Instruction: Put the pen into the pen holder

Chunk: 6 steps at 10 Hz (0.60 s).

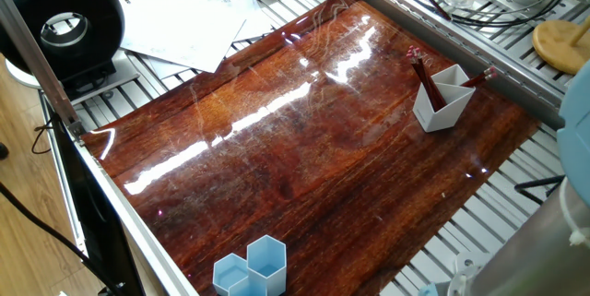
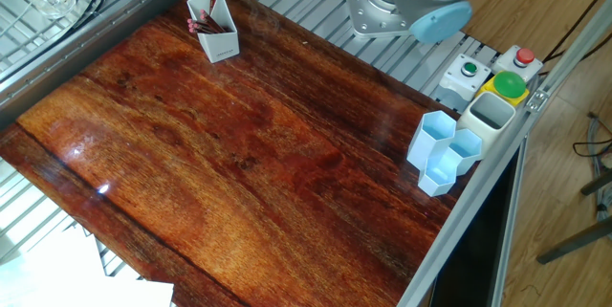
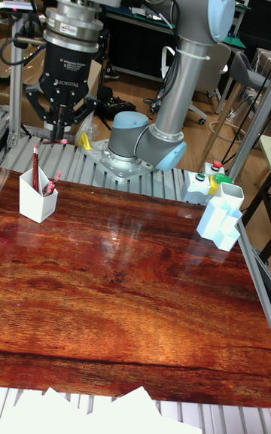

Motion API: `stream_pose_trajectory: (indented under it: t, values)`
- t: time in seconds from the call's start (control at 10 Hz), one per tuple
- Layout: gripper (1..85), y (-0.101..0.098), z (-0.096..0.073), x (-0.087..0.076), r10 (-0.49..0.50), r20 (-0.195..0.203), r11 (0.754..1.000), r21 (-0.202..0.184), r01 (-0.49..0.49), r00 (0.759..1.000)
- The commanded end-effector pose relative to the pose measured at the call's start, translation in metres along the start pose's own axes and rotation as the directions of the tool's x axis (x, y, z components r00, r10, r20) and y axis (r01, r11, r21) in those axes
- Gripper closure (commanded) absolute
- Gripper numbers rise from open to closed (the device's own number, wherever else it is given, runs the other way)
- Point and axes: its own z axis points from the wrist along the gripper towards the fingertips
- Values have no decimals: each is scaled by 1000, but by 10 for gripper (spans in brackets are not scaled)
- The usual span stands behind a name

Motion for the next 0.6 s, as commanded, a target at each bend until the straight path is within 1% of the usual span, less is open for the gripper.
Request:
stream_pose_trajectory:
  t: [0.0, 0.1, 0.2, 0.3, 0.5]
  values:
    - [847, -1, 11, -1, 32, 121, 999, -14, -30, 992]
    - [847, 1, 25, -1, 40, 157, 999, -15, -39, 987]
    - [847, 2, 33, 2, 58, 156, 998, -5, -58, 986]
    - [847, 3, 39, 0, 67, 172, 998, 0, -68, 983]
    - [847, 5, 45, -3, 70, 185, 998, -8, -69, 980]
